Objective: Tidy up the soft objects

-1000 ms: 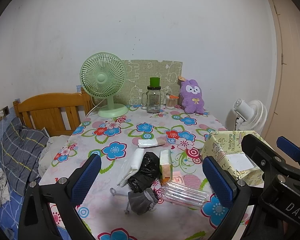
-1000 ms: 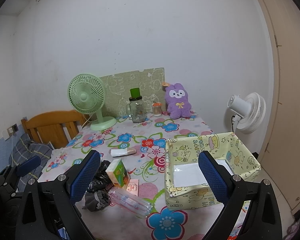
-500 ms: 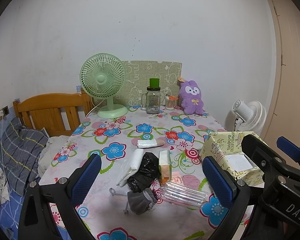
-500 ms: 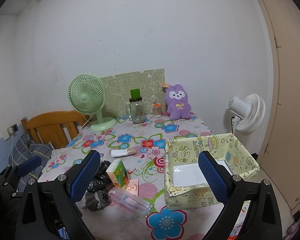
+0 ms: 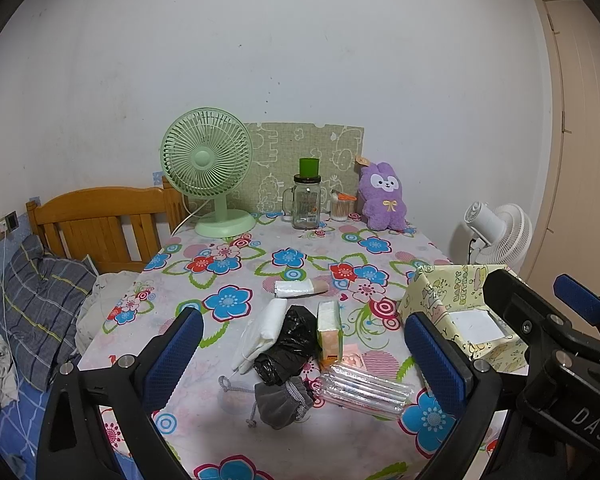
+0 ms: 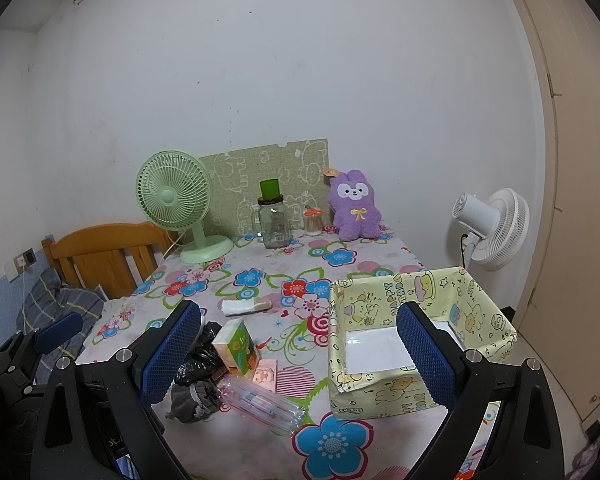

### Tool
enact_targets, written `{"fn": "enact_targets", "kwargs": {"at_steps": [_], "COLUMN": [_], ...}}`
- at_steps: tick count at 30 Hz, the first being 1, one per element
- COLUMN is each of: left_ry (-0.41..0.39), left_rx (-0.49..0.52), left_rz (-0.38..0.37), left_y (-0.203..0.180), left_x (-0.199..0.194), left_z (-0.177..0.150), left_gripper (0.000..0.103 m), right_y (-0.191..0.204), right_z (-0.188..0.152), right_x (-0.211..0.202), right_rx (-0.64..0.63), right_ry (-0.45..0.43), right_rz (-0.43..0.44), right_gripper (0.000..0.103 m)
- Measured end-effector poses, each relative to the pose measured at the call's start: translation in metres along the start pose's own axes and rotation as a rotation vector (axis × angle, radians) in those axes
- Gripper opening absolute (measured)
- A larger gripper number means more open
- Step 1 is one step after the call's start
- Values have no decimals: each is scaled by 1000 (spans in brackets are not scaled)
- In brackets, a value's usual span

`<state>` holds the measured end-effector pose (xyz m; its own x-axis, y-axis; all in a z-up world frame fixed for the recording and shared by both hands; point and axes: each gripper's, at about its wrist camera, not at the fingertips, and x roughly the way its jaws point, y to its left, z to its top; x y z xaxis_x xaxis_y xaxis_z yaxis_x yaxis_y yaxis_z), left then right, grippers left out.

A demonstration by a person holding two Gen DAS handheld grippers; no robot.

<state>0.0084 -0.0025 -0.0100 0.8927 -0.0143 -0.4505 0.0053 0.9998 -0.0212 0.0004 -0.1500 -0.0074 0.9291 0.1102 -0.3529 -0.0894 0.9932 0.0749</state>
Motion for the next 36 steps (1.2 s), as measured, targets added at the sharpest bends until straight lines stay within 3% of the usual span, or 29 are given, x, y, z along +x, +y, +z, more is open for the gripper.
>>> {"fn": "enact_targets", "kwargs": {"at_steps": [16,36], "left_ry": [25,115], "left_rx": [-12,-20], "left_rz": [20,29], "left_y": [9,41], "left_x": [14,60], "left_z": [0,-11], "left_gripper": [96,90], "right_y": [12,40], "right_z": [-4,-16], "right_x": [19,75], "right_rx": [4,-10], "right_ry": [26,125], "right_rz": [9,57], "right_gripper": [94,91]}}
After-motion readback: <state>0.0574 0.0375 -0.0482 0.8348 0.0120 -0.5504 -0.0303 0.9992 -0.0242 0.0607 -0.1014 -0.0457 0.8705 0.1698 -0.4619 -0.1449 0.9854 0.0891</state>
